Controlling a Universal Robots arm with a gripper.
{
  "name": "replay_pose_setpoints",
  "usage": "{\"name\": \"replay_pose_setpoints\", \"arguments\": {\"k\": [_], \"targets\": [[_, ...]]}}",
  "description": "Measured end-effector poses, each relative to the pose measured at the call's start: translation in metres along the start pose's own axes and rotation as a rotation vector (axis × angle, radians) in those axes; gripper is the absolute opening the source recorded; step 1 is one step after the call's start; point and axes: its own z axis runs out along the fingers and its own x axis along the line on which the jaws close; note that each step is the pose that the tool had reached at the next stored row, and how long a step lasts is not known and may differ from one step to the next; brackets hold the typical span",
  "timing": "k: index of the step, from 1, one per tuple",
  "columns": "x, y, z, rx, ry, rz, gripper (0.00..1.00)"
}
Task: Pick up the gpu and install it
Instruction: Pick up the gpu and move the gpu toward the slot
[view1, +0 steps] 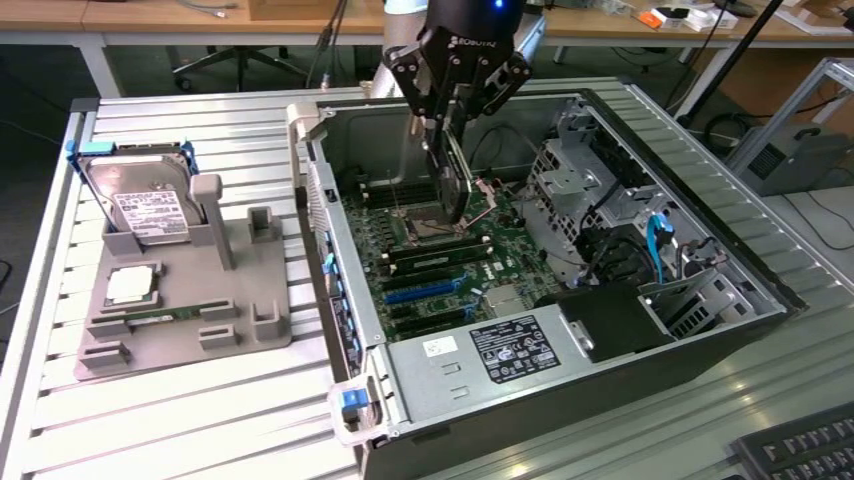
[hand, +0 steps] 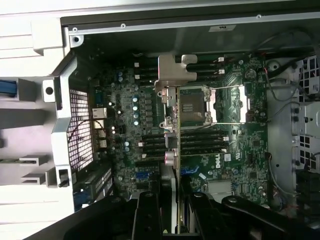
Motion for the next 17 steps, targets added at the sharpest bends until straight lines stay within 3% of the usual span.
{"name": "replay_pose_setpoints", "arguments": {"k": [17], "targets": [[-0.024, 0.0017, 0.0107, 0.0048, -0.0003, -0.007, 0.27]]}}
